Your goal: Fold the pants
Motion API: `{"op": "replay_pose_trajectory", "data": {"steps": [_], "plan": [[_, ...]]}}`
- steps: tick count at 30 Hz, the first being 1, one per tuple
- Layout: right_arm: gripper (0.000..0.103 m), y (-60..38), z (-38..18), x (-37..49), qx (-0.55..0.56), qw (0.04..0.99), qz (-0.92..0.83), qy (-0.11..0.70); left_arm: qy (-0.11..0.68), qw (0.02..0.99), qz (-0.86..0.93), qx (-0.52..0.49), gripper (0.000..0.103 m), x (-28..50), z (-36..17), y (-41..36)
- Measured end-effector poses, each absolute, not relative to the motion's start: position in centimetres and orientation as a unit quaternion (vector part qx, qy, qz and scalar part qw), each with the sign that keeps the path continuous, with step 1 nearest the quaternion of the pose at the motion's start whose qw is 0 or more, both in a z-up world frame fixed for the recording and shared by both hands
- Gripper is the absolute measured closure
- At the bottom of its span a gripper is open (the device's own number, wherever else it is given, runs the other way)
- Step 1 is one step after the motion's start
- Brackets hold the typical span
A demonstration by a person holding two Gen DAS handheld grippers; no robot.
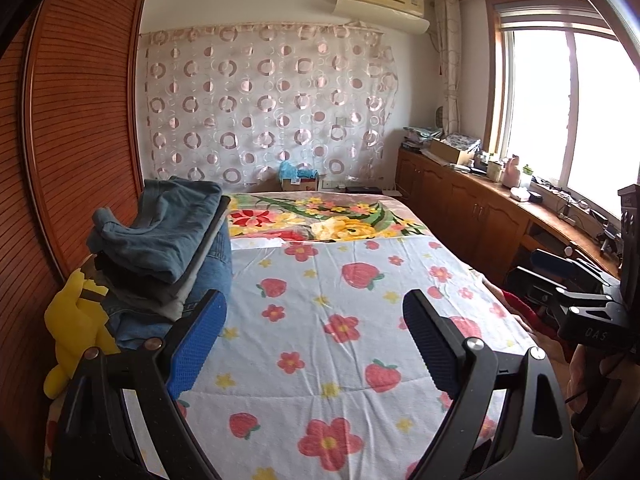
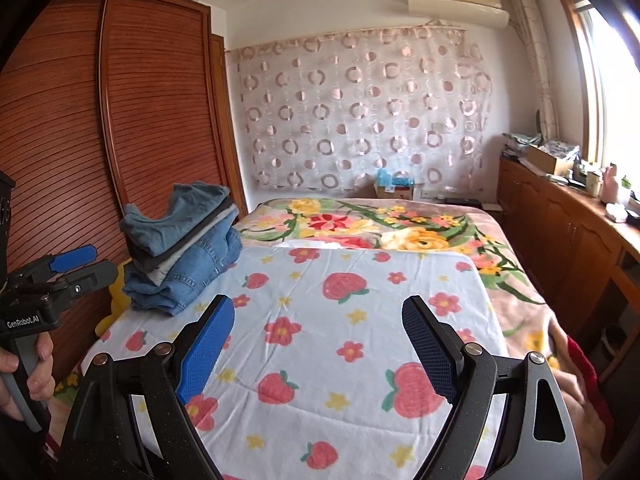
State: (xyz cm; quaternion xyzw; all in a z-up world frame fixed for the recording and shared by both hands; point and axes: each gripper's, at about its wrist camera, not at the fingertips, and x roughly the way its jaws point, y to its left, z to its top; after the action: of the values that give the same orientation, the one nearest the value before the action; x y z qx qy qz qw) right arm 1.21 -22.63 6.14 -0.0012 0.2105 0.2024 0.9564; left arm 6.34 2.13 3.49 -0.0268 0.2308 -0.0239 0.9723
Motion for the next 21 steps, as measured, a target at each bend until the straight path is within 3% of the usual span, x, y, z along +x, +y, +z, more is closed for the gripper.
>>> {"op": "replay_pose_trajectory", "data": {"steps": [21], "plan": [[0.016,-22.3,7.3,-5.3,0.004,0.975,0.158,0.154,0.191,0.981,-0.025,-0.025,0.013,3.3,7.9,1.0]]}}
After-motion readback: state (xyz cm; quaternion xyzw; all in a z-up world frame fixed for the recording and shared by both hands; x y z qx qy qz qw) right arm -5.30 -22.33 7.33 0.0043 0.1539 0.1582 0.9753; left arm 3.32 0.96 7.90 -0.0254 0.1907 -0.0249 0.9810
